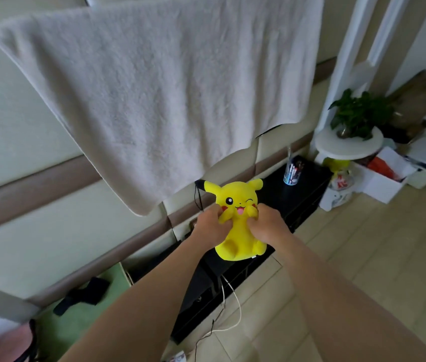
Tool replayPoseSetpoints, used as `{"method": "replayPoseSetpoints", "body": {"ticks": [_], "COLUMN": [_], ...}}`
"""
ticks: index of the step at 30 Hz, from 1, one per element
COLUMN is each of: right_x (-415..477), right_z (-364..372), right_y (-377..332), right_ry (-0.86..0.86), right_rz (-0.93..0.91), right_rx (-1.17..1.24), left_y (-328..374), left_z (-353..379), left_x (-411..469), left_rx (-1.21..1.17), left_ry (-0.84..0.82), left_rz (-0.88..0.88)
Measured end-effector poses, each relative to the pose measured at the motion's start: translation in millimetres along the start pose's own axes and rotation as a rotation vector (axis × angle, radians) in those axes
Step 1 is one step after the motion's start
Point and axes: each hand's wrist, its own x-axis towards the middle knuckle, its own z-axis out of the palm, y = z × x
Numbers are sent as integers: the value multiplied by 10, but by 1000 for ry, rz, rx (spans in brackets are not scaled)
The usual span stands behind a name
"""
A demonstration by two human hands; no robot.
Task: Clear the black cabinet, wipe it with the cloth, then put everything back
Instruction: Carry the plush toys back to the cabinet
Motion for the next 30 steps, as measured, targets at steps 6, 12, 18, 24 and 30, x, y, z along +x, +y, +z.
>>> {"method": "replayPoseSetpoints", "body": {"ticks": [6, 12, 18, 24, 30], "right_x": [240, 449, 698, 1032, 1532], "right_z": [-168, -279, -444, -729, -1245], "right_y": [-120, -129, 39, 432, 1052], "right_ry": [71, 152, 187, 195, 149], "right_rz": [65, 72, 78, 52, -17], "right_rx": [-46, -58, -81, -61, -58], "left_y": [88, 191, 383, 734, 1300], "left_z": [-50, -79, 25, 311, 894], "left_x": [437, 762, 1002, 1271, 1575], "left_rx": [-9, -60, -73, -56, -33], "left_ry": [-41, -64, -69, -60, -20], "left_rz": [91, 131, 158, 177, 141]}}
